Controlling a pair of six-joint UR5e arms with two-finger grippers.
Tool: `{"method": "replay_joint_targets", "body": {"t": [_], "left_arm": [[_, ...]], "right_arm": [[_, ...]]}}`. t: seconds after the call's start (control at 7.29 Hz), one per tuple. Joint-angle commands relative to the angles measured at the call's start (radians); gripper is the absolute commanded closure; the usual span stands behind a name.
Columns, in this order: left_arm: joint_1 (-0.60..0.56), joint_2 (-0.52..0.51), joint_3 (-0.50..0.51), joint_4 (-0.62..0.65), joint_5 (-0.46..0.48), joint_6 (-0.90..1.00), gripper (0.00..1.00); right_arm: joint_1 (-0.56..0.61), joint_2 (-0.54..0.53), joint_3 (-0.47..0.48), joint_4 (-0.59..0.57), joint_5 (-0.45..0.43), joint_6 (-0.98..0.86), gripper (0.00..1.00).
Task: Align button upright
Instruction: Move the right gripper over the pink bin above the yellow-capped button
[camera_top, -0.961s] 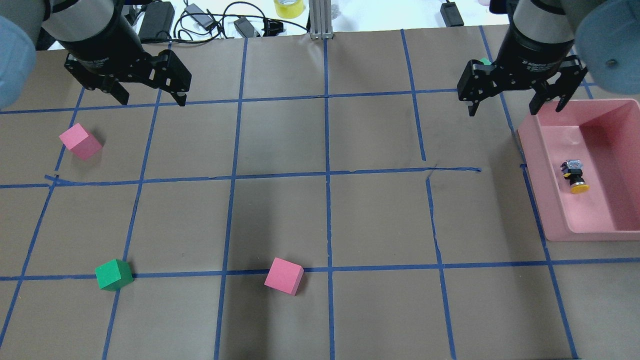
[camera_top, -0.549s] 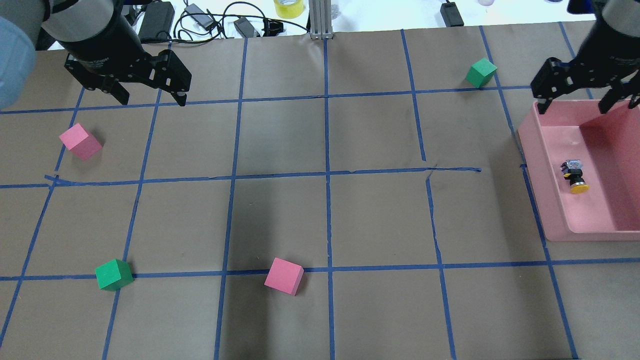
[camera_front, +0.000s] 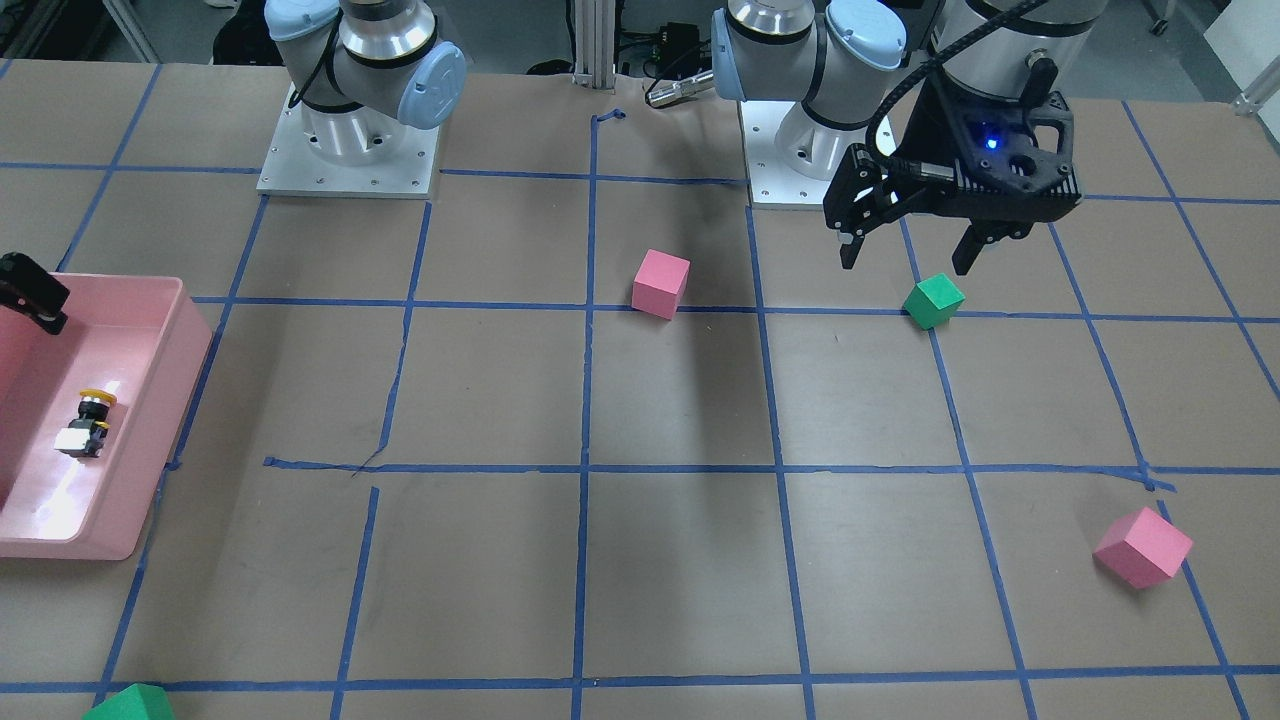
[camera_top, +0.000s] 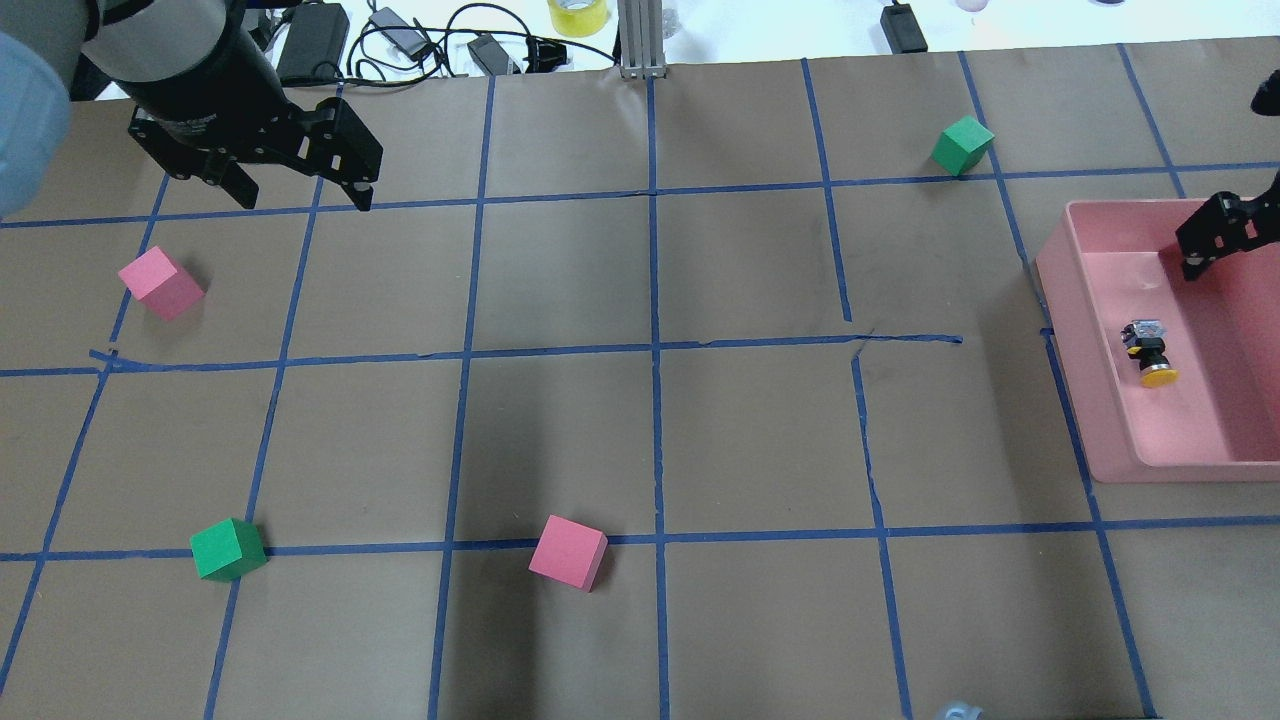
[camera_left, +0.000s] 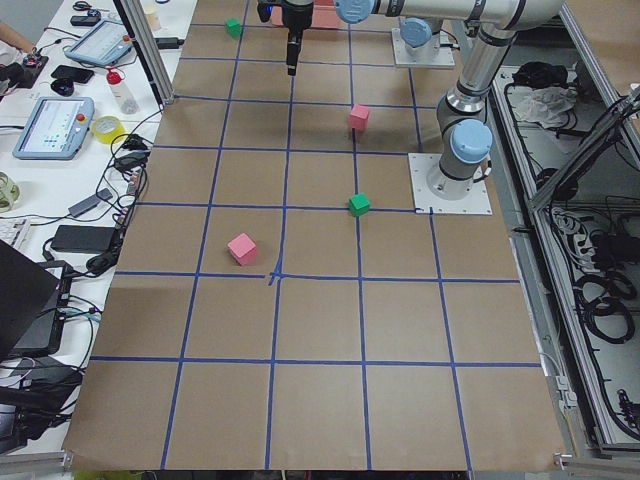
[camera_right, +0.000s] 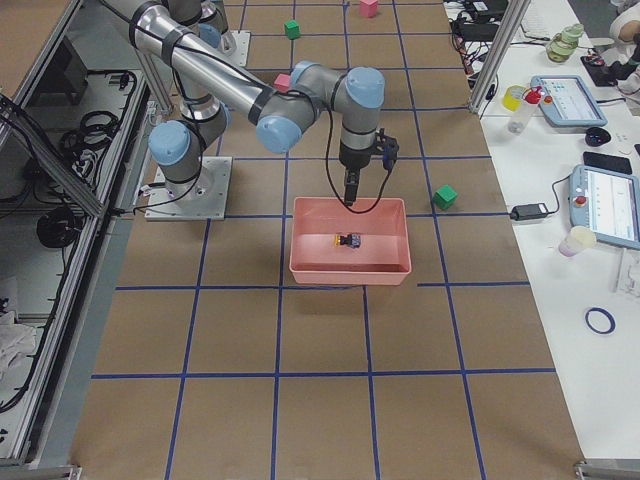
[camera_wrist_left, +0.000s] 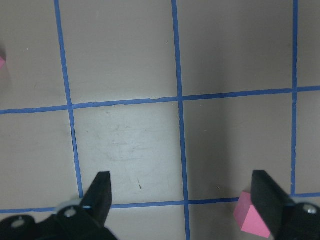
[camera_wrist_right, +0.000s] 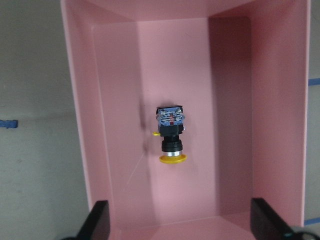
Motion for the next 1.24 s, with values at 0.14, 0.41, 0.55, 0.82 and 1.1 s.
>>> {"method": "replay_joint_targets", "body": {"t": [0.14,0.41,0.55,0.82,1.1], "left_arm": [[-0.002,-0.001,0.001,-0.001,0.0,0.0,0.0],[0.0,-0.001,-0.001,-0.001,0.0,0.002,0.0],[0.0,0.0,-0.001,-0.001,0.001,0.002,0.0],[0.0,-0.001,-0.001,-0.001,0.003,0.002,0.0],[0.0,-0.001,0.002,-0.002,0.001,0.0,0.0]], "right_arm": [[-0.019,0.087,0.039,-0.082,-0.014,0.001,0.0],[-0.019,0.145,0.042,-0.122,-0.026,-0.001,0.0],[-0.019,0.159,0.044,-0.154,-0.028,0.001,0.0],[-0.019,0.215,0.065,-0.188,-0.028,-0.004,0.0],[-0.019,0.263,0.079,-0.258,-0.029,-0.007,0.0]]}}
